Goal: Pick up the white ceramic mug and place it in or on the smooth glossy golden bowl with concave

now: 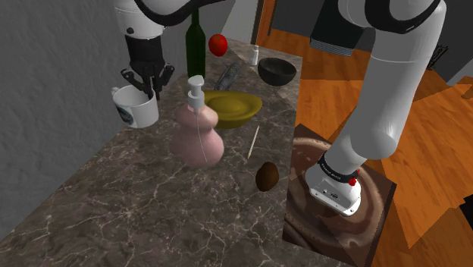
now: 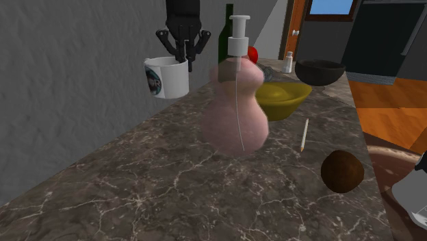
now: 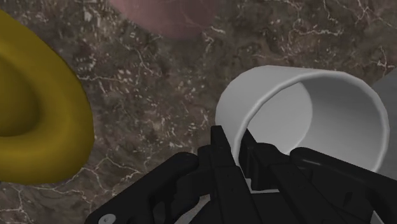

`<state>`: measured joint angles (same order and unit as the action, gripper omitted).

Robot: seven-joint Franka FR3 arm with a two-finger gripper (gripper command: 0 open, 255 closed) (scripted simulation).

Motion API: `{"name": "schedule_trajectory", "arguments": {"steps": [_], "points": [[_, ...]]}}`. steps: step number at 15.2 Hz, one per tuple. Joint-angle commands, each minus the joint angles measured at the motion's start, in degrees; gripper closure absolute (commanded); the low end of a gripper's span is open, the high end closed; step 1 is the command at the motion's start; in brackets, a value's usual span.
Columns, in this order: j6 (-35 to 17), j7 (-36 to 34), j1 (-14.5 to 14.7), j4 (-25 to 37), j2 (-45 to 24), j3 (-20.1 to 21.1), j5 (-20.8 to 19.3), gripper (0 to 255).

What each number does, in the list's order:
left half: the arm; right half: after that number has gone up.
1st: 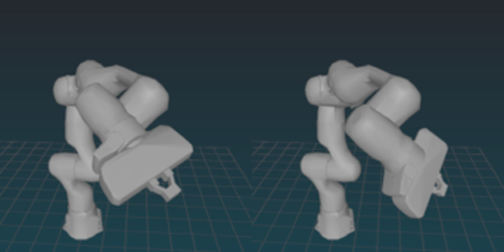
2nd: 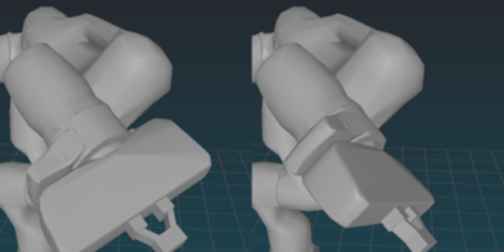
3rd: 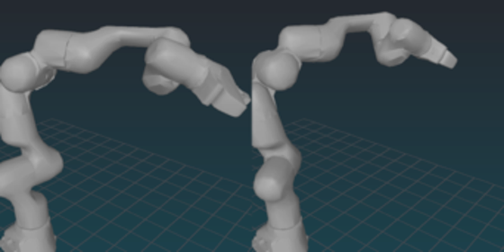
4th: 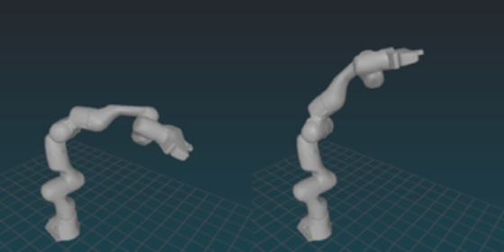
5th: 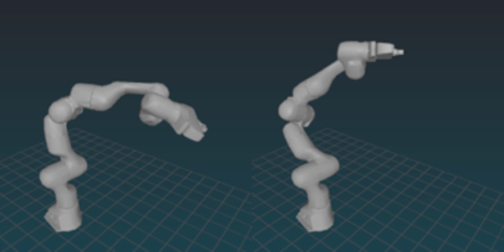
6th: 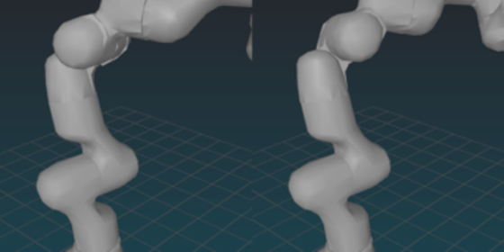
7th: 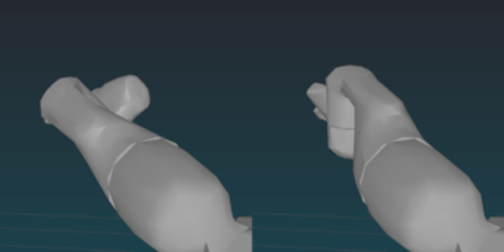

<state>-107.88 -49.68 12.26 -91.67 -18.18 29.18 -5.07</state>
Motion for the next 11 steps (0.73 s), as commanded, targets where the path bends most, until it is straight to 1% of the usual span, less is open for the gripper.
{"name": "schedule_trajectory", "arguments": {"steps": [1, 7, 11], "points": [[1.7, 0.1, 0.0, 1.5, 0.2, 0.1, 0.1, 255], [5.7, 0.0, 0.2, 5.3, 0.5, 0.2, 0.3, 255], [3.3, 5.7, -4.7, -4.7, 8.9, -0.6, 4.6, 255]]}}
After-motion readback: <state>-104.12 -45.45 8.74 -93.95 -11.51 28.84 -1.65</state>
